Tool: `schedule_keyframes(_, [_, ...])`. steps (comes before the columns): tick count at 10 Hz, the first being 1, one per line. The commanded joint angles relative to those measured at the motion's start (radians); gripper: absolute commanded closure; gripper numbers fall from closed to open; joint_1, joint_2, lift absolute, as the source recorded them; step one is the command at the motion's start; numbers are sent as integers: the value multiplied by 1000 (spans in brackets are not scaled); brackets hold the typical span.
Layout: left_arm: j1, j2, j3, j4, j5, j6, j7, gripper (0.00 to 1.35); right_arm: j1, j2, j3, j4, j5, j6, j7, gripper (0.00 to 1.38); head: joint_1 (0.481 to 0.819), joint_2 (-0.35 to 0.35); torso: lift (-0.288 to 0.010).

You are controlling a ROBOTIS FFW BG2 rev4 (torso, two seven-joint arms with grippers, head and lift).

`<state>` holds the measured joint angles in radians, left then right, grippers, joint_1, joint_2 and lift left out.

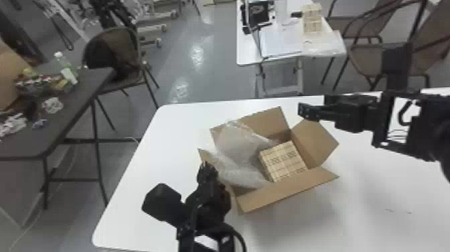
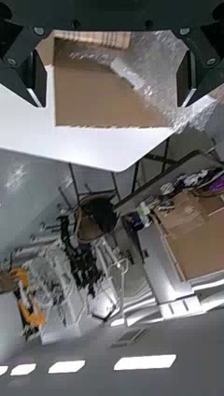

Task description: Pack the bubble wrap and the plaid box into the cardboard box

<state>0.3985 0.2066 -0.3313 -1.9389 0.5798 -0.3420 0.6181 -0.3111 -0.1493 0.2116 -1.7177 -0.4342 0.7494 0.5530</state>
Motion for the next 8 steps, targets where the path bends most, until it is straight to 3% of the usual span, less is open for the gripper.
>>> schedule_keyframes(1, [0, -1, 0, 0, 0, -3, 0, 1219, 104, 28, -77, -89, 120, -219, -58, 157, 695, 251, -99])
schedule_keyframes(2, [2, -1, 1, 0, 2, -5, 0, 1219, 185, 33, -98, -122, 155, -367, -148, 157, 695, 213, -99])
schedule_keyframes(4, [8, -1, 3, 0, 5, -15, 0, 1219, 317, 42, -106, -73, 140, -607, -275, 159, 695, 155, -99])
schedule_keyframes(6, [10, 0, 5, 0, 6, -22, 0, 1219, 432, 59, -136, -34, 155, -777, -375, 159, 695, 112, -99])
schedule_keyframes(8, [10, 5, 3, -2, 8, -25, 0, 1219, 512, 60, -150, -31, 189, -874, -481, 159, 695, 73, -99])
